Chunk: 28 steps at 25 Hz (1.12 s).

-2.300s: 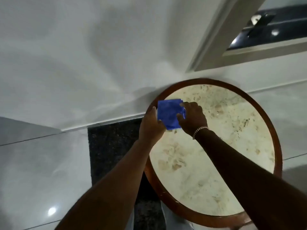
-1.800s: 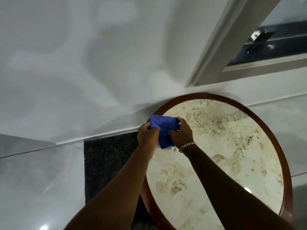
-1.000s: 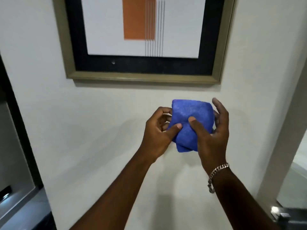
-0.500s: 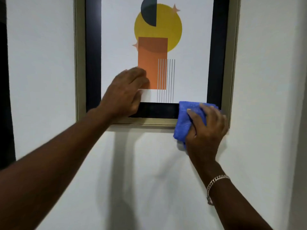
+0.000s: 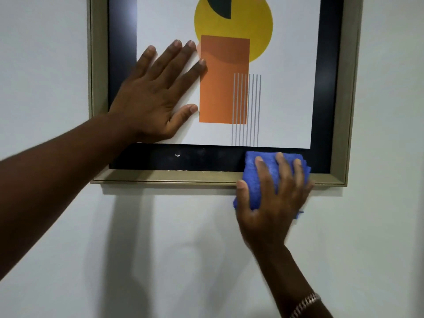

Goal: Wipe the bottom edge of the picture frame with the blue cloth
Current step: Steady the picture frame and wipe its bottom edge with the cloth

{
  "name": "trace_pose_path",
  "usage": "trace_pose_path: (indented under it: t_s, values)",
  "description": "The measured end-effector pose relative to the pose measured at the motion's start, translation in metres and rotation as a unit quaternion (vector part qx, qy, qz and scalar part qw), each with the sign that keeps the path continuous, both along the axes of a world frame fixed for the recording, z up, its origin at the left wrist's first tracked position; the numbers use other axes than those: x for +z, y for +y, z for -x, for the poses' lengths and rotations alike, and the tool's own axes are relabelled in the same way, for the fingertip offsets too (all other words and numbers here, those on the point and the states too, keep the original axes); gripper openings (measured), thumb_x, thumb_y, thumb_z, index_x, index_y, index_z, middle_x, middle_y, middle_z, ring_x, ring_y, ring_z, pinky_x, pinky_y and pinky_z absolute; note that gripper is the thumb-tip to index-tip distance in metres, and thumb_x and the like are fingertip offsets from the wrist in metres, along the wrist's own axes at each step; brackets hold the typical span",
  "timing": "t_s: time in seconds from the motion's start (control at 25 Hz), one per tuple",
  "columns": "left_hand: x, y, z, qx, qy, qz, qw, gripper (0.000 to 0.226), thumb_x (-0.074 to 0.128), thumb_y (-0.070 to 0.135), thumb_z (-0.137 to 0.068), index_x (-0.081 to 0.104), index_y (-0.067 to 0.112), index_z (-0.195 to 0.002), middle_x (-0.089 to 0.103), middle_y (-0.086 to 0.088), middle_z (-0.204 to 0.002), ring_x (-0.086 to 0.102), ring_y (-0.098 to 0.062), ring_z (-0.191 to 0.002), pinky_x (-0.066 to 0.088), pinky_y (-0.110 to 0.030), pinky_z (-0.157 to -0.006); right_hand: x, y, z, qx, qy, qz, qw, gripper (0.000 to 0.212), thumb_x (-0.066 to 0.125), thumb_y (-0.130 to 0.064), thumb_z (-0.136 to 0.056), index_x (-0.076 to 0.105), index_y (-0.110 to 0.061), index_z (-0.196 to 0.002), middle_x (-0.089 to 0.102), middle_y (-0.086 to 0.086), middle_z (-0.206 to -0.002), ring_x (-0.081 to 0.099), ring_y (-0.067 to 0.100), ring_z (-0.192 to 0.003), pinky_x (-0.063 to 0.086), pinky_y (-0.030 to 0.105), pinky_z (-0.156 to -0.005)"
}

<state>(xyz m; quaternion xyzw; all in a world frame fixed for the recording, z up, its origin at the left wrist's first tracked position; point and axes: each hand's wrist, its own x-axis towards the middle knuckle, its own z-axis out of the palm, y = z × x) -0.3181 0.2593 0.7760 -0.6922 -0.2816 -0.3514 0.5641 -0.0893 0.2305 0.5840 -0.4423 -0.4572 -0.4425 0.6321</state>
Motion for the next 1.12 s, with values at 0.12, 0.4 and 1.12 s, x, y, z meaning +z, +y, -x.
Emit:
trace_pose_path:
  t_s: [0.12, 0.4, 1.12]
  values:
    - [-0.004, 0.001, -0.005, -0.005, -0.009, -0.011, 1.0, 0.072, 0.018, 0.054, -0.095, 0.003, 0.018, -0.154, 0.005, -0.013, -0.165, 0.003, -0.028, -0.152, 0.008, -0.054, -0.122, 0.011, 0.007, 0.012, 0.023, 0.103, -0.045, 0.993, 0.043, 0.046, -0.042, -0.096, 0.059, -0.02, -0.131, 0.051, 0.015, -0.144, 0.03, 0.036, -0.144, 0.021, 0.067, -0.116]
    - [-0.005, 0.003, -0.002, -0.022, -0.002, -0.02, 1.0, 0.078, 0.017, 0.057, -0.094, 0.002, 0.009, -0.154, 0.003, -0.014, -0.165, 0.001, -0.028, -0.152, 0.007, -0.054, -0.122, 0.01, 0.013, 0.04, 0.035, 0.057, -0.073, 0.995, 0.036, 0.048, -0.038, -0.098, 0.064, -0.019, -0.125, 0.057, 0.014, -0.138, 0.037, 0.035, -0.14, 0.026, 0.067, -0.113]
    - [-0.004, -0.003, 0.0, -0.032, -0.003, 0.003, 0.999, 0.08, 0.023, 0.057, -0.093, 0.005, 0.007, -0.154, 0.005, -0.014, -0.165, 0.002, -0.027, -0.152, 0.007, -0.051, -0.123, 0.022, 0.008, 0.124, 0.085, 0.091, -0.046, 0.991, 0.025, 0.057, -0.034, -0.092, 0.07, -0.024, -0.111, 0.063, 0.01, -0.13, 0.045, 0.033, -0.135, 0.024, 0.062, -0.117]
